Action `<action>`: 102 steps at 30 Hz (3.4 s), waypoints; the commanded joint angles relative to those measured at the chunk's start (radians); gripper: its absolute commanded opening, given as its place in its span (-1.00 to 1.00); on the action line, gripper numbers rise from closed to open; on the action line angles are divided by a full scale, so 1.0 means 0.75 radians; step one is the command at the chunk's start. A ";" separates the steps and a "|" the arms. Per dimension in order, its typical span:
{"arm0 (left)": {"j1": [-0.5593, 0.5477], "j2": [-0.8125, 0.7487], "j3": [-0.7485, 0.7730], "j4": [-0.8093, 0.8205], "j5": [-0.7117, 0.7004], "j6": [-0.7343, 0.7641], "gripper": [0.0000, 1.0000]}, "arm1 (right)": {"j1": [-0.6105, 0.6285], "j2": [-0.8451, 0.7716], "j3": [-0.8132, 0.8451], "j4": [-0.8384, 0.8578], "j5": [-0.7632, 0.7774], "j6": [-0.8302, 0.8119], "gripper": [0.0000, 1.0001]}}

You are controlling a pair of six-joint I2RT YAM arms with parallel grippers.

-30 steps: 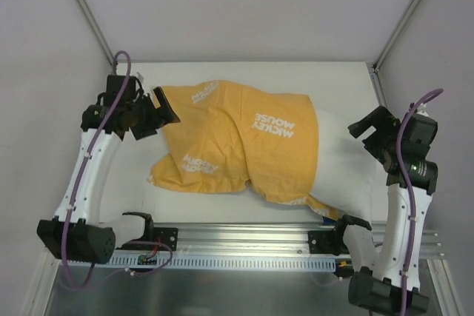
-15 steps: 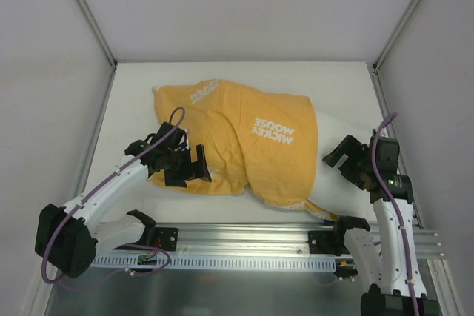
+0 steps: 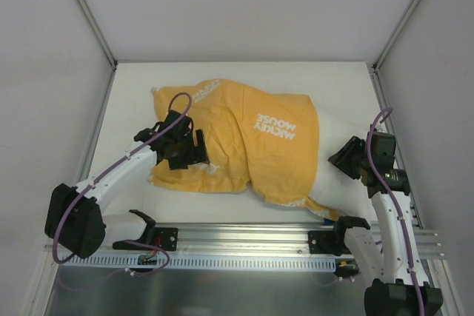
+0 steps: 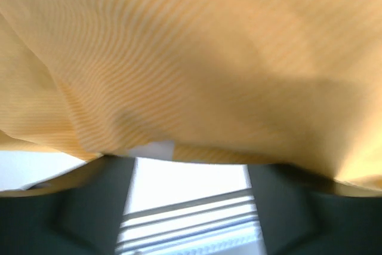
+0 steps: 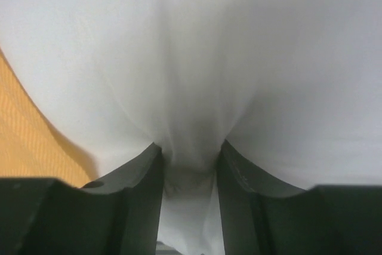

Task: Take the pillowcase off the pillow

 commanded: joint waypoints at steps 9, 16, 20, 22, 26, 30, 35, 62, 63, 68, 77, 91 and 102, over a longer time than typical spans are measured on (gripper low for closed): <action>0.007 -0.265 -0.063 -0.069 -0.300 0.046 0.97 | 0.011 0.029 0.006 -0.069 -0.004 -0.031 0.20; 0.007 0.080 0.006 -0.025 -0.245 0.052 0.98 | 0.011 0.035 -0.002 -0.069 -0.012 -0.031 0.43; 0.005 0.144 0.043 0.015 -0.123 0.044 -0.53 | 0.011 0.058 -0.020 -0.058 -0.020 -0.035 0.94; 0.007 0.128 0.051 0.015 -0.108 0.046 -1.00 | 0.011 0.068 -0.030 -0.058 -0.020 -0.043 0.93; 0.015 0.018 0.062 -0.012 -0.108 0.044 -1.00 | 0.015 0.103 -0.039 -0.066 -0.018 -0.071 0.93; 0.068 -0.132 0.066 -0.024 -0.076 0.028 -1.00 | 0.049 0.154 -0.071 -0.052 -0.053 -0.067 0.93; 0.181 -0.187 0.078 -0.043 -0.035 0.017 -1.00 | 0.105 0.150 -0.119 0.036 -0.083 0.004 -0.58; 1.408 -0.314 0.510 -0.333 0.442 0.038 -1.00 | -0.274 0.227 0.665 -0.228 0.179 -0.080 -0.99; 1.408 -0.316 0.493 -0.335 0.422 0.034 -1.00 | -0.274 0.266 0.633 -0.222 0.160 -0.090 -0.99; 1.406 -0.308 0.462 -0.335 0.493 0.109 -0.52 | -0.249 0.311 0.573 -0.218 -0.128 -0.139 0.37; 0.797 -0.288 0.616 -0.345 0.095 0.187 0.74 | 0.177 0.233 0.692 -0.248 0.262 -0.102 0.93; 0.318 0.332 0.540 -0.256 0.030 0.085 0.84 | 0.753 0.473 0.514 -0.208 0.463 -0.024 0.93; 0.228 0.377 0.336 -0.057 0.178 0.011 -1.00 | 0.755 0.567 0.225 0.034 0.272 0.012 -0.21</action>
